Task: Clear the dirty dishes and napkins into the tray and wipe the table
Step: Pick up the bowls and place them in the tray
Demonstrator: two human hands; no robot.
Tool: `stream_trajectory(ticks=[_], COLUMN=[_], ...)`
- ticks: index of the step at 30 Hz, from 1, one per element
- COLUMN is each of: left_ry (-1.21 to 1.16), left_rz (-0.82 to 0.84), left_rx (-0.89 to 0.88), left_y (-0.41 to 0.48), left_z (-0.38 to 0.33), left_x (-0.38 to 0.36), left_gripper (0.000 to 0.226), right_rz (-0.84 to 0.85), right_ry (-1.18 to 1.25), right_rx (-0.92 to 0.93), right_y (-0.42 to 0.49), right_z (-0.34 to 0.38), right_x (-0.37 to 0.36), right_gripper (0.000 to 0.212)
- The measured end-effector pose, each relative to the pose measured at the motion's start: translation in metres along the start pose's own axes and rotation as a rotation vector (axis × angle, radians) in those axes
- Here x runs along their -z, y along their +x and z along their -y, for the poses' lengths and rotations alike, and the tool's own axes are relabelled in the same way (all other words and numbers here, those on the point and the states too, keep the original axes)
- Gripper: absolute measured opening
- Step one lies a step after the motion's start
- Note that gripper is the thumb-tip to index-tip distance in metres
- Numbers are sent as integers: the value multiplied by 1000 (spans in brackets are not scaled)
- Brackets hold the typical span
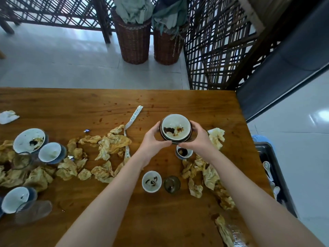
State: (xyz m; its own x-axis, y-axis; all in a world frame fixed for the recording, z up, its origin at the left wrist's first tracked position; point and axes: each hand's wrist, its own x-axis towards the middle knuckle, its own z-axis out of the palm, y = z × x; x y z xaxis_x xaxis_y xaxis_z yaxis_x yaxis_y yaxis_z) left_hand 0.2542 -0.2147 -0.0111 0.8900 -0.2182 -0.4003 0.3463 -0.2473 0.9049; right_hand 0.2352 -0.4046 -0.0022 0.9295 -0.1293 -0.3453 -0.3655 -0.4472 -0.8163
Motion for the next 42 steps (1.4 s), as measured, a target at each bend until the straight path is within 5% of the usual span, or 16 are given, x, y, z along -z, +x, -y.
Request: stream_trajectory(ticks=[23,42], left_ry=[175,211], left_rz=[338,365], left_rx=[-150,-137], left_y=[-89,-197], left_z=[-31,-27], left_x=[-190,-380], left_gripper=[84,82], right_rz=[-346,-318], right_ry=[160,288], right_rx=[-8,-22], right_y=[-177,-306], right_z=[-107,-230], right_x=[136,261], right_gripper=[94,89])
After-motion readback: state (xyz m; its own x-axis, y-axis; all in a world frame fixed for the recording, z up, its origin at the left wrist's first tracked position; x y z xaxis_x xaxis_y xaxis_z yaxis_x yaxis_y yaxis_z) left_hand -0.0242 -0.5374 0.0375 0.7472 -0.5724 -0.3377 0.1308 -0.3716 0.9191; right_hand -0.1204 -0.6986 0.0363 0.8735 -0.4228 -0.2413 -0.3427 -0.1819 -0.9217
